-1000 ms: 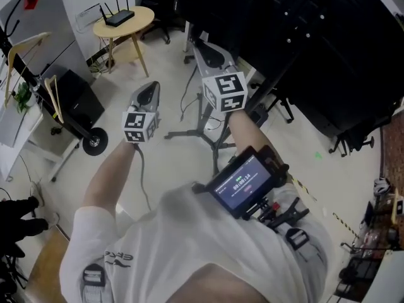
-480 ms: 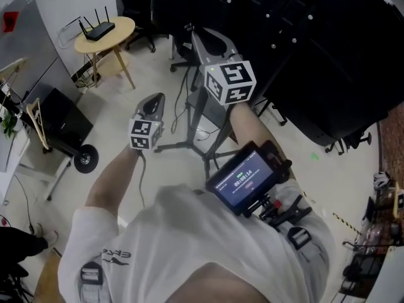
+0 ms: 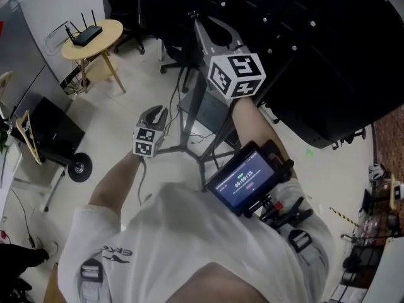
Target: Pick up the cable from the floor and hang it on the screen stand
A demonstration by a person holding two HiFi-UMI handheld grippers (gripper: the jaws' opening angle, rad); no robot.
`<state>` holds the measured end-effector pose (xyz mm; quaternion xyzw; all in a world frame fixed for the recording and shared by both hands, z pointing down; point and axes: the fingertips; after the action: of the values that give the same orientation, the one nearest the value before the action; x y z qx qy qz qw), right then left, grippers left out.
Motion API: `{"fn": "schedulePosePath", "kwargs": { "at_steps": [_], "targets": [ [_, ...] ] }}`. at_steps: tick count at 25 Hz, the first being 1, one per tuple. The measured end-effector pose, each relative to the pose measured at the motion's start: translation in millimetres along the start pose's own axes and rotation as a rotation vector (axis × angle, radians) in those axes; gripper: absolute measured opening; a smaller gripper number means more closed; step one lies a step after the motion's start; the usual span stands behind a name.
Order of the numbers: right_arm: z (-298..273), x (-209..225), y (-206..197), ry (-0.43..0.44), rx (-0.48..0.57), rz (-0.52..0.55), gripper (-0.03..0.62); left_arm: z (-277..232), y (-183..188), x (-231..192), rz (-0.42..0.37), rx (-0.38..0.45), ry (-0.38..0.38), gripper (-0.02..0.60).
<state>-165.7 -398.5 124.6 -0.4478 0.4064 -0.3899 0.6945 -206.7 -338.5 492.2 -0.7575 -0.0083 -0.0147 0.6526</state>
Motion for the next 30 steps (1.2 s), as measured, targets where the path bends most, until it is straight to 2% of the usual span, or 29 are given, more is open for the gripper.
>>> {"fn": "schedulePosePath", "kwargs": {
  "at_steps": [10,24,30],
  "targets": [
    [-6,8,11,-0.065,-0.004,0.026,0.055,-27,-31,24,-0.020,-0.065,-0.146,0.128],
    [9,32,38,-0.139,0.019,0.038,0.055,-56,-48,50,-0.012,-0.090,-0.209,0.129],
    [11,41,45,-0.150,0.027,0.050,0.055,-67,-52,64,-0.035,-0.101,-0.246,0.129]
  ]
}}
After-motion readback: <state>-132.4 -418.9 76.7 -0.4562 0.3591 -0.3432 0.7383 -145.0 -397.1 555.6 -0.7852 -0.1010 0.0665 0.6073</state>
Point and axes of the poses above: the fingertips, and each gripper's own axes: z backward along the fingers, x to its right, y out of its top
